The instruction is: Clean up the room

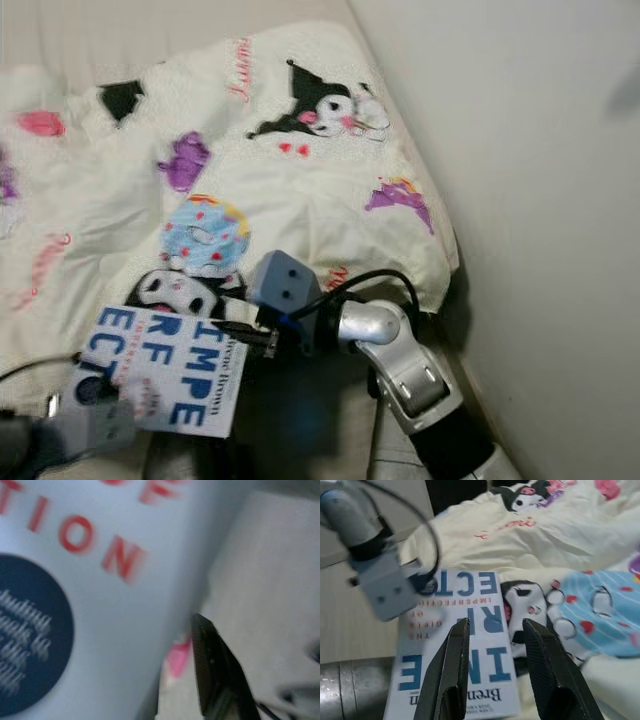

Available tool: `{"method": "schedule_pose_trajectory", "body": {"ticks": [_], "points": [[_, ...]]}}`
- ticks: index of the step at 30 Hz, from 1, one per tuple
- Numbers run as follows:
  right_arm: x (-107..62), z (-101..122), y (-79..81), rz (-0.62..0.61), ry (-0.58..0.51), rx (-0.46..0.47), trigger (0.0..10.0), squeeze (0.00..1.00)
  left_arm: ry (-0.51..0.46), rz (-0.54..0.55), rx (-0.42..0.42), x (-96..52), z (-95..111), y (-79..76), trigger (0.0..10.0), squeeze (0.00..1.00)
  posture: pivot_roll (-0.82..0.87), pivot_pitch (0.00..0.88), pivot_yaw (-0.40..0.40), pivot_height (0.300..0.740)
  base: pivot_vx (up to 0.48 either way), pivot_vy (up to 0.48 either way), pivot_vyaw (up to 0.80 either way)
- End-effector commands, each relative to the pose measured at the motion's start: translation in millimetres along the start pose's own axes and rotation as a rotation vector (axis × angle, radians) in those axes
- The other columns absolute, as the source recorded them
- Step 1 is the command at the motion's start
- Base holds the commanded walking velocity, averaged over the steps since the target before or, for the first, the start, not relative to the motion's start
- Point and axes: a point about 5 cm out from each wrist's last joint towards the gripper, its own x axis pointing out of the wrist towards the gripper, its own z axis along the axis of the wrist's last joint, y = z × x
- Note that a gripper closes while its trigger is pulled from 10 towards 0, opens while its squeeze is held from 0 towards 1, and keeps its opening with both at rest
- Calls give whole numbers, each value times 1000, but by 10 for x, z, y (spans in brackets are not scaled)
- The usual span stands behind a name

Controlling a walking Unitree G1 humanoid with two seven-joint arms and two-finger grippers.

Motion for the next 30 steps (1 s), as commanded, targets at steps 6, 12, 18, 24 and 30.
{"method": "schedule_pose_trajectory", "body": {"ticks": [6,12,18,24,30], "points": [[-4,-37,51,19,-6,13,10000,0,-242,-265,-285,-230,398,-36,10000,1000,47,377,-7,546,0,0,0],[-16,-38,40,17,-6,11,10000,0,-686,-276,-329,-376,865,112,10000,0,46,379,-9,546,0,0,0],[-10,-28,24,5,-23,27,10000,0,-1088,38,-613,-569,1129,681,10000,0,49,379,-12,546,0,0,0],[-37,16,-177,-114,-94,113,10000,0,-817,720,-774,-457,646,1316,10000,0,47,388,-18,546,0,0,0],[-70,10,-336,-197,-107,125,10000,0,-577,875,-700,-345,316,1412,10000,0,41,392,-16,546,0,0,0]]}}
